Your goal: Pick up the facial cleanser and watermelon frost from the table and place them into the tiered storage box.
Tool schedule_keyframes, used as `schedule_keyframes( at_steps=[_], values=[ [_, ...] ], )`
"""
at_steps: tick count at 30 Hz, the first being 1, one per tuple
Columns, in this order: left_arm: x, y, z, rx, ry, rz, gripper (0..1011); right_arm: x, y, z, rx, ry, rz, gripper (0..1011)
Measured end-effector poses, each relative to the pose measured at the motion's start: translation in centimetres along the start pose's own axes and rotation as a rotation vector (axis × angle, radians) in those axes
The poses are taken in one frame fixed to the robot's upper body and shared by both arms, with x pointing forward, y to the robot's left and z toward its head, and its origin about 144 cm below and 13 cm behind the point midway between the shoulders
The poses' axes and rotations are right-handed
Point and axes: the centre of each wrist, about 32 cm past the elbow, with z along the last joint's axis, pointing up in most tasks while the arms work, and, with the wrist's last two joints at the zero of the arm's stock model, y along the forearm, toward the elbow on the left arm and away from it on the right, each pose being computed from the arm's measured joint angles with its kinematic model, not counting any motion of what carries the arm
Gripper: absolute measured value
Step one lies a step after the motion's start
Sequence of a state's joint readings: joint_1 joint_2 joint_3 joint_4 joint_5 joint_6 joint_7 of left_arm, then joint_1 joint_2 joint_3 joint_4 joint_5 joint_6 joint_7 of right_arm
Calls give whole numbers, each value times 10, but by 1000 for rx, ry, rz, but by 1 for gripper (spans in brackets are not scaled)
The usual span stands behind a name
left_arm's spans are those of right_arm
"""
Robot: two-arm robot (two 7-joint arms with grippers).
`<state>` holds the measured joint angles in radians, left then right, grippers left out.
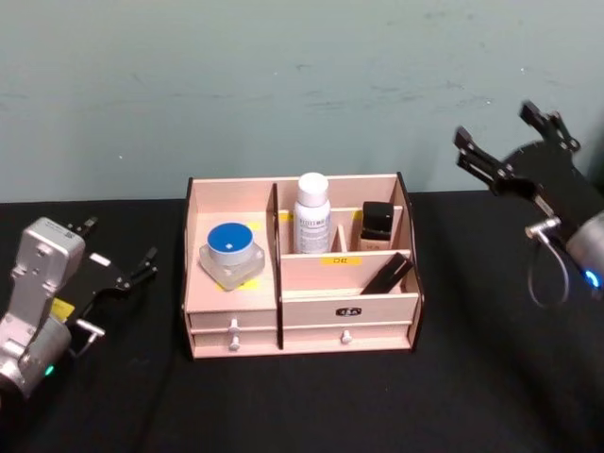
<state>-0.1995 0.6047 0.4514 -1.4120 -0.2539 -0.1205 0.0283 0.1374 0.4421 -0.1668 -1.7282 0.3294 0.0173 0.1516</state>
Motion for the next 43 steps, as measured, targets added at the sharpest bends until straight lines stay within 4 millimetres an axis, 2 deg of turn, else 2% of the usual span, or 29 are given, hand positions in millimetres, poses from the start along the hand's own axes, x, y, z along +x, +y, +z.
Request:
schedule_keyframes(
  at_steps=[11, 43],
  values=[
    [0, 0, 0, 0, 0, 0, 1001, -6, -23, -40, -133, 39, -60, 1000],
    [0, 0, 0, 0, 0, 0, 1001, -5, -21, -35, -121, 36, -56, 1000]
  ],
)
